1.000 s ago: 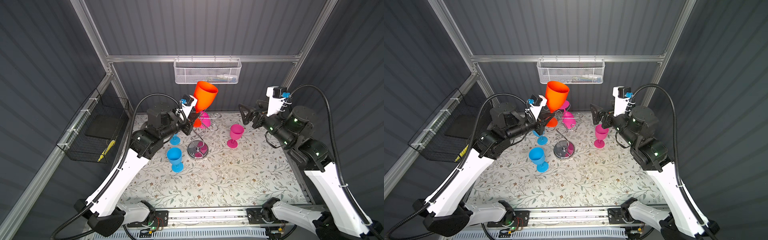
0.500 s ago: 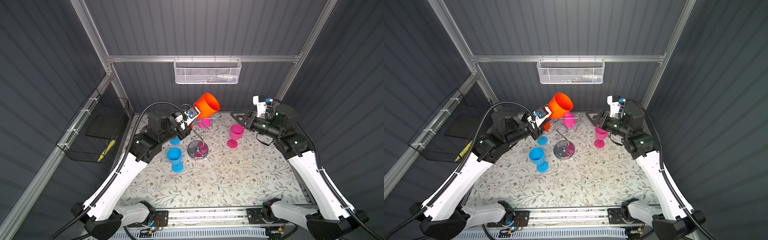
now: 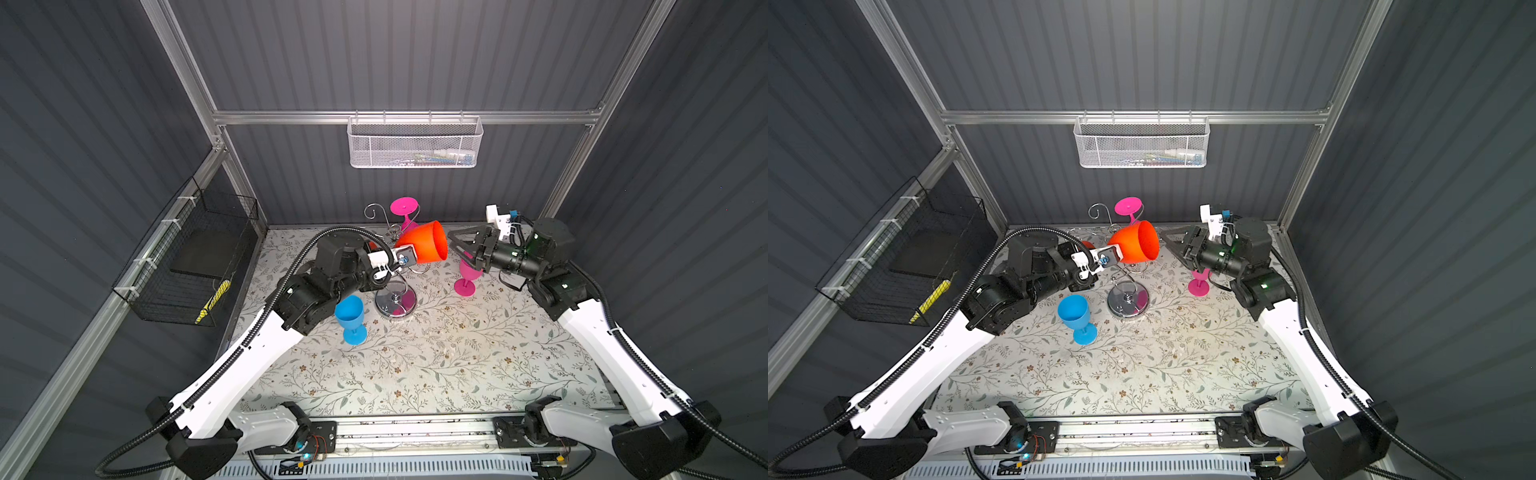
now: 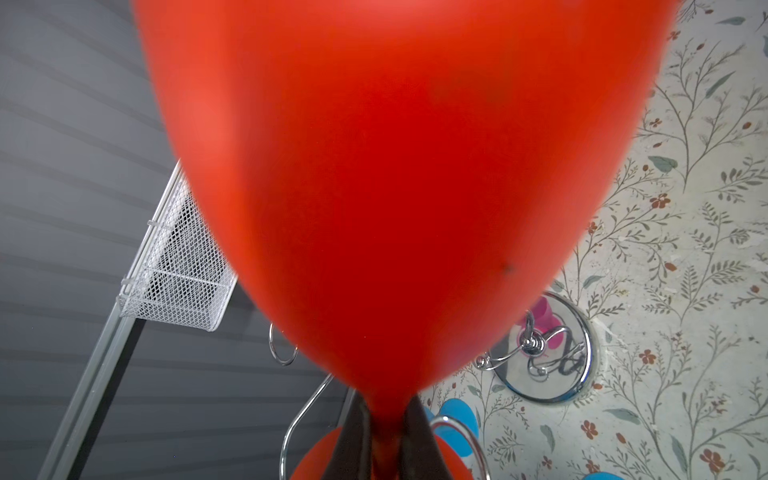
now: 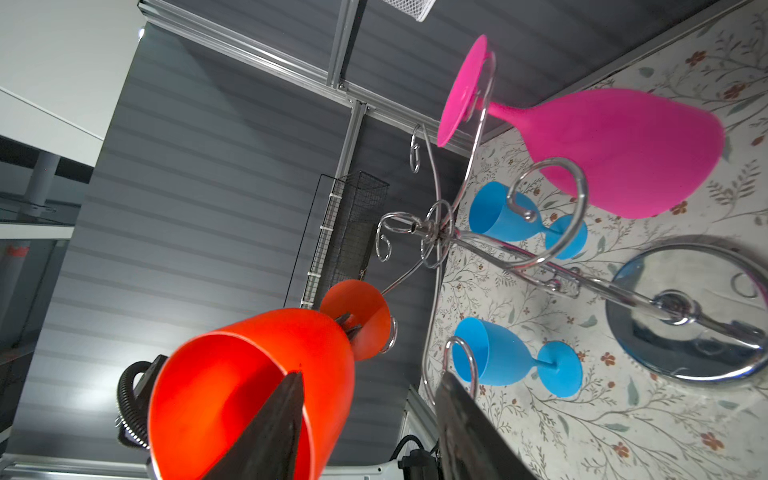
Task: Take the wine glass off the wine glass rack
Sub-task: 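Reach the right gripper to the red glass held by the left and grasp it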
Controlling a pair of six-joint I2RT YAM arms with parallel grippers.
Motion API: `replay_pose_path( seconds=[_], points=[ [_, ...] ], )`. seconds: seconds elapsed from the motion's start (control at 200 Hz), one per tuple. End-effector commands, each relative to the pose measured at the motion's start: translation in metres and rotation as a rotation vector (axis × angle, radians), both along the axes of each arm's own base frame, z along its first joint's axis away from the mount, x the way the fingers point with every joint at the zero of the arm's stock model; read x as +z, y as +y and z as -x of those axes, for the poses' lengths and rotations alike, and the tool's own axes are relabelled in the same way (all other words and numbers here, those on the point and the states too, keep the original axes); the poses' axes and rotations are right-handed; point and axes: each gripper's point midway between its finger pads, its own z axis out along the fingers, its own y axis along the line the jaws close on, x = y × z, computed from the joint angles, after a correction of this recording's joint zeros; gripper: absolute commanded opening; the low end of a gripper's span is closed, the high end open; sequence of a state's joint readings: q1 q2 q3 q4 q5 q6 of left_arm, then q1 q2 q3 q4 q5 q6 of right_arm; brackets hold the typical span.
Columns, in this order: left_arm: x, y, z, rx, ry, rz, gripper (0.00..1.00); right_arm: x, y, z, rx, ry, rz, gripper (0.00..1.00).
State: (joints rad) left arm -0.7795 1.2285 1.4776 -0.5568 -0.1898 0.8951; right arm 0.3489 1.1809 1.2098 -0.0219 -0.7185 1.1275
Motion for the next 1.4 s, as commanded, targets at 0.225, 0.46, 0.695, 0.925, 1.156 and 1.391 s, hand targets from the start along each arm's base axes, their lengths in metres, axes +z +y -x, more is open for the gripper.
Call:
replay_pose_path(
  seconds=[0.225,0.46,0.695,0.925,1.156,1.391],
  points=[
    [-0.006,-0.004,-0.003,-0.008,-0.039,-0.093,0.00,0.009,0.009,0.013,0.062,-0.019,-0.029,0.43],
    [-0.004,-0.006,-0.003,-0.012,-0.048,-0.100,0.00,0.006,0.013,0.017,0.077,-0.025,0.003,0.34],
    [-0.002,-0.008,-0.003,-0.015,-0.055,-0.107,0.00,0.003,0.015,0.021,0.083,-0.029,0.029,0.23],
    [0.000,-0.008,-0.002,-0.016,-0.066,-0.111,0.00,0.004,0.018,0.022,0.091,-0.032,0.050,0.04],
    [0.008,-0.009,0.000,-0.022,-0.083,-0.088,0.14,0.007,0.020,0.023,0.099,-0.039,0.052,0.00],
    [0.026,-0.010,0.005,-0.034,-0.103,-0.013,0.65,0.019,0.018,0.027,0.096,-0.077,0.059,0.00]
  ],
)
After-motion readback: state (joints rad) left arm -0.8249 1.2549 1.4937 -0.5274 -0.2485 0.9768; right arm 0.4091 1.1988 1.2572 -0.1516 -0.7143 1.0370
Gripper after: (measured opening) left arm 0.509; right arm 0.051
